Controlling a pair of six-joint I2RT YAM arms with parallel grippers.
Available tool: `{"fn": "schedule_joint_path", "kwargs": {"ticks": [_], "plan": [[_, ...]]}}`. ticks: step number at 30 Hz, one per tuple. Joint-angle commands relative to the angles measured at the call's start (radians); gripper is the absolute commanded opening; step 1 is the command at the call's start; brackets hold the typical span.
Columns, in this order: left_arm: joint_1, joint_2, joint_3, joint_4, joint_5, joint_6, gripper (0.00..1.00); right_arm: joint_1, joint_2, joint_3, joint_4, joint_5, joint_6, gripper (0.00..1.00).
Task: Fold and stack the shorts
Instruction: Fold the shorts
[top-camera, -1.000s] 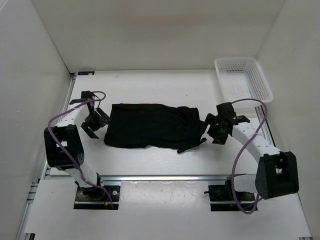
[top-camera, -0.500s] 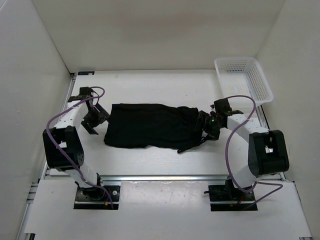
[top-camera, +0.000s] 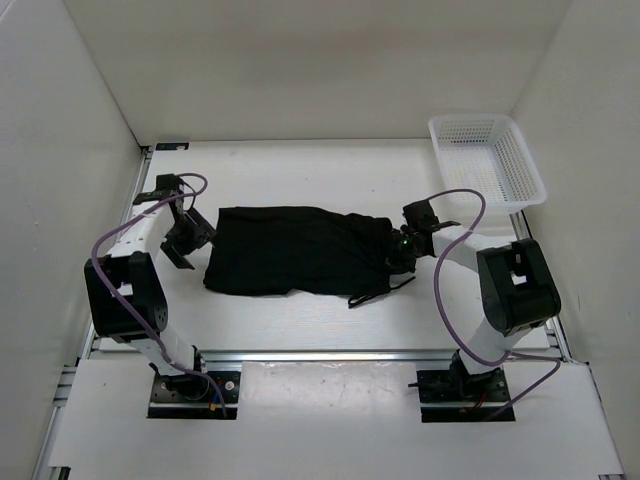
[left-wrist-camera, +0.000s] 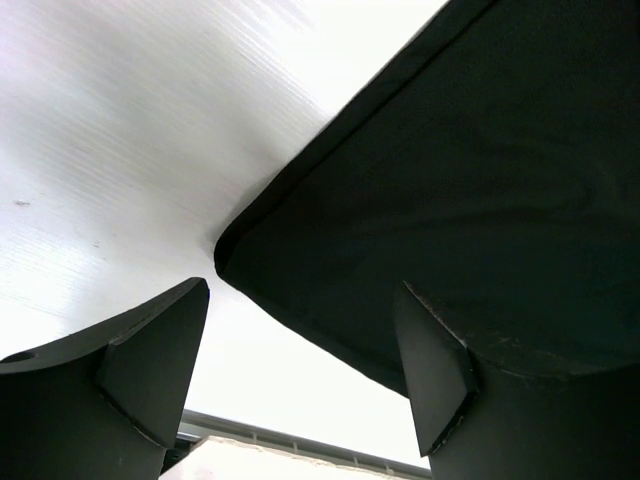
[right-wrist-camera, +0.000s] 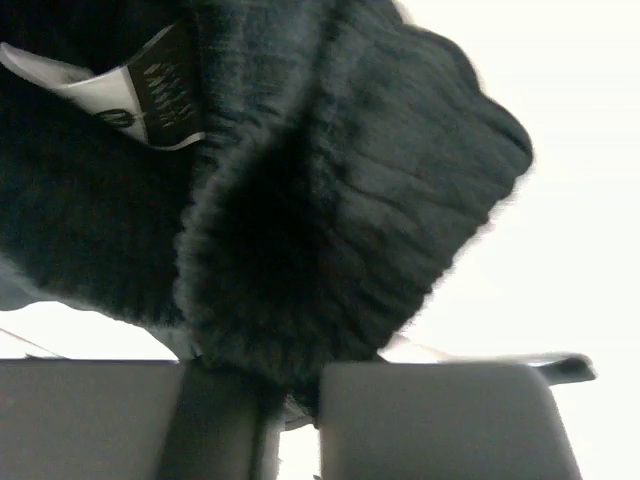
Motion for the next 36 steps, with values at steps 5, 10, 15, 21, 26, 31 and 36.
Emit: {"fn": "schedule_joint_path", "kwargs": {"ticks": [5, 10, 15, 21, 26, 31, 36], "plan": [[0.046, -0.079, -0.007, -0.002, -0.005, 0.059, 0.84, -0.021, -0.055, -0.008, -0.111, 0.237, 0.01, 0.0], [0.046, -0.088, 0.002, -0.002, 0.028, 0.079, 0.82, -0.11, -0.179, -0.017, -0.25, 0.322, -0.077, 0.0], [-0.043, -0.065, -0.016, 0.027, 0.091, 0.044, 0.64, -0.142, -0.259, 0.09, -0.35, 0.409, -0.166, 0.0], [-0.196, 0.052, -0.018, 0.094, 0.127, -0.033, 0.16, -0.046, -0.192, 0.293, -0.442, 0.516, -0.205, 0.0], [-0.236, 0.203, 0.067, 0.114, 0.114, -0.054, 0.1, 0.075, -0.117, 0.425, -0.491, 0.538, -0.205, 0.0], [-0.267, 0.287, 0.088, 0.123, 0.134, -0.054, 0.1, 0.251, -0.032, 0.588, -0.542, 0.605, -0.183, 0.0], [-0.287, 0.298, 0.088, 0.132, 0.144, -0.054, 0.1, 0.393, 0.08, 0.762, -0.614, 0.662, -0.171, 0.0]]}}
